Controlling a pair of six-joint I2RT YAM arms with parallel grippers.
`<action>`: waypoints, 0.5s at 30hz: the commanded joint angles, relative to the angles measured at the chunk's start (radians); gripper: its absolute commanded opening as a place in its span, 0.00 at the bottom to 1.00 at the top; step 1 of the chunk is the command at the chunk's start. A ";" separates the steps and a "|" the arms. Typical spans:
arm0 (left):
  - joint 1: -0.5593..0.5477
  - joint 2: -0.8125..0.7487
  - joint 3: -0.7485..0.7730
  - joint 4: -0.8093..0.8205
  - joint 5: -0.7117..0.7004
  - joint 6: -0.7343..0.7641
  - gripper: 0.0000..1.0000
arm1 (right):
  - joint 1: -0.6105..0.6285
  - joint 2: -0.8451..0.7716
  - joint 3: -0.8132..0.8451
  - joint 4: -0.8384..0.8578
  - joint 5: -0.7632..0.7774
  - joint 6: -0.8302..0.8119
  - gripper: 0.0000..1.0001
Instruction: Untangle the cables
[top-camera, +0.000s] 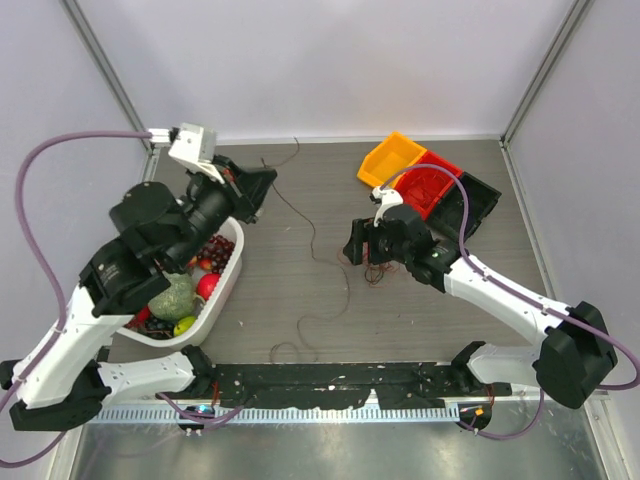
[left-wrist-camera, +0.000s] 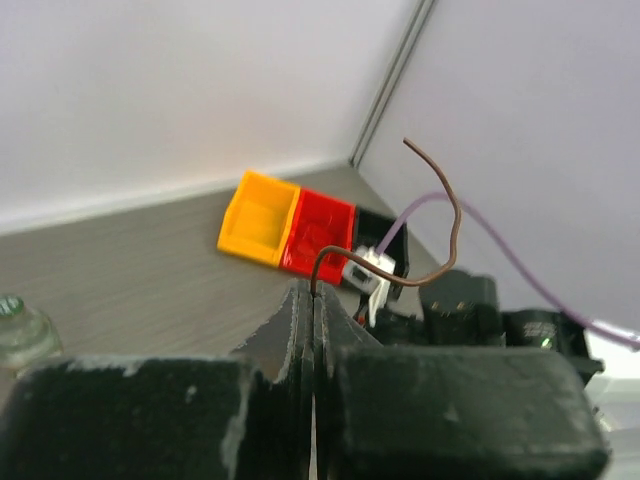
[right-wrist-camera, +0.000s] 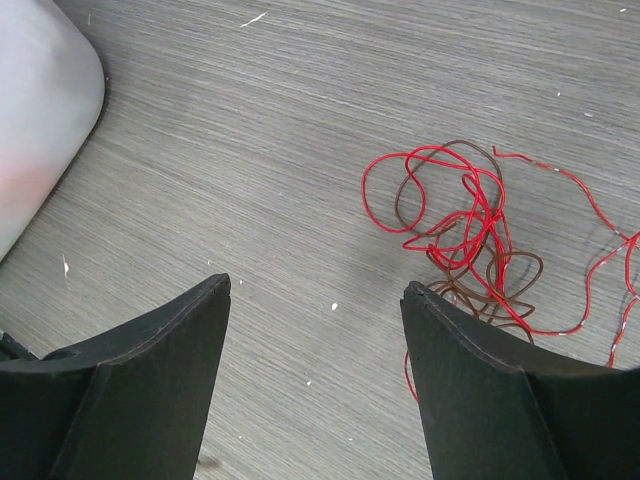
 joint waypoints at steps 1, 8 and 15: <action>0.002 -0.002 0.157 0.032 -0.039 0.082 0.00 | 0.000 -0.001 0.050 0.029 -0.006 -0.006 0.74; 0.002 -0.047 -0.017 0.029 -0.100 0.048 0.00 | 0.000 -0.001 0.031 0.026 0.042 -0.012 0.74; 0.002 -0.109 -0.364 -0.066 -0.033 -0.199 0.00 | 0.000 0.033 0.033 0.030 0.040 -0.022 0.74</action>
